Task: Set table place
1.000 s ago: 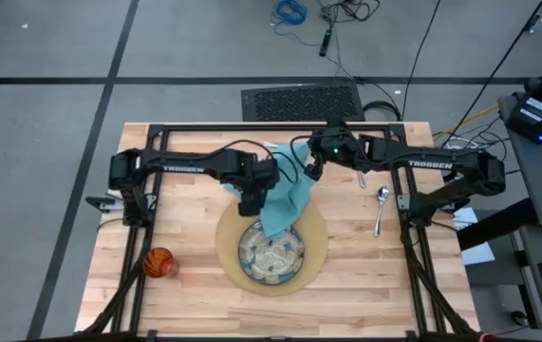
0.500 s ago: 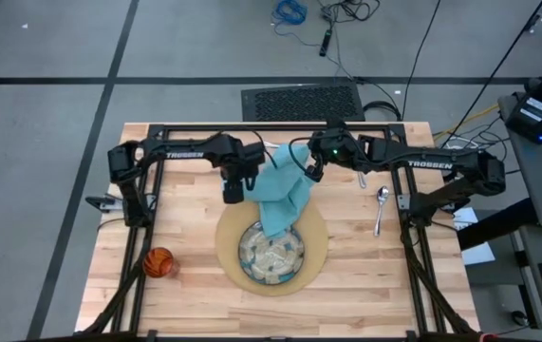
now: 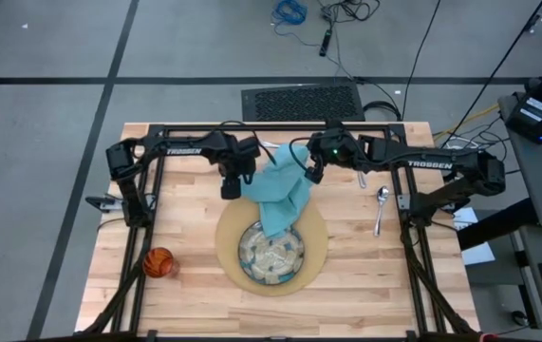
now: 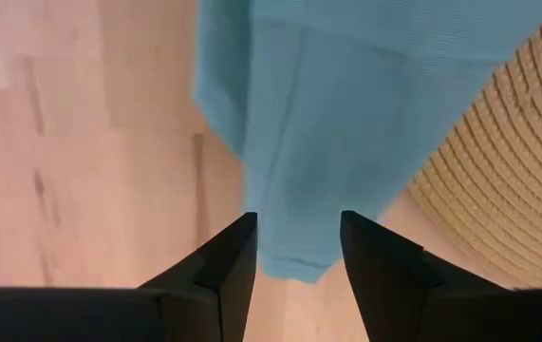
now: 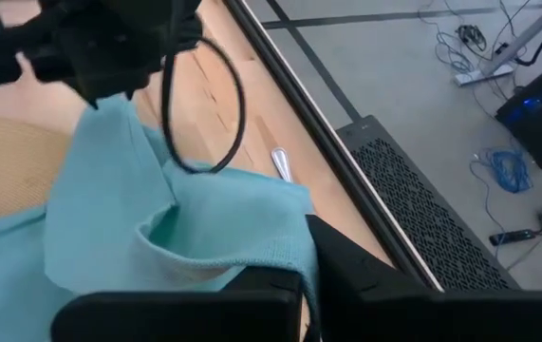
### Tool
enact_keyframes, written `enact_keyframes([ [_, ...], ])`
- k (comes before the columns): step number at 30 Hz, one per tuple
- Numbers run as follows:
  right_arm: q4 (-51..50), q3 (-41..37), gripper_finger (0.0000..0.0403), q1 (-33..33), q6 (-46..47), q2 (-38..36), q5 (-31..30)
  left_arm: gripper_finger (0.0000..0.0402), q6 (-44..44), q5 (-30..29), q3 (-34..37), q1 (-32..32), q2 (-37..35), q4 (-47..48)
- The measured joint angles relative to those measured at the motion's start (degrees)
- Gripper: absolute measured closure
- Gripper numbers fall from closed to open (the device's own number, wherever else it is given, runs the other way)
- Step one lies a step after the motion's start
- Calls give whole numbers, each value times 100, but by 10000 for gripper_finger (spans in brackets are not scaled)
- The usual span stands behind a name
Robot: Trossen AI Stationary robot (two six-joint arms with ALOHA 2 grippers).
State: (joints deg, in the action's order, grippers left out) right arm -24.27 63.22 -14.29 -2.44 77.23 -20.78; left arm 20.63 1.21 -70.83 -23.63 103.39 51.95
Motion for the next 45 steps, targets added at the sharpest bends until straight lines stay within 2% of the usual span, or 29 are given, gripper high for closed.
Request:
enact_keyframes([
  [15, 52, 0, 403, -1, -31, 0, -2, 262, -35, 67, 363, -67, -2, -653],
  [19, 99, 0, 403, -1, -36, 0, 0, 262, -39, 266, 376, -68, 74, -877],
  [29, 93, 0, 403, -1, -33, 0, -2, 266, -77, 291, 384, -68, 223, -848],
  [33, 124, 0, 403, -1, -35, 0, -4, 302, -75, 291, 384, -68, 224, -750],
  [38, 183, 0, 403, -1, -35, 0, -4, 390, -75, 291, 384, -68, 225, -747],
  [43, 179, 0, 403, -1, -31, 0, -4, 401, -81, 283, 384, -49, 224, -686],
  [45, 177, 0, 403, -1, -31, 0, -4, 401, -134, 6, 384, -15, 197, -681],
])
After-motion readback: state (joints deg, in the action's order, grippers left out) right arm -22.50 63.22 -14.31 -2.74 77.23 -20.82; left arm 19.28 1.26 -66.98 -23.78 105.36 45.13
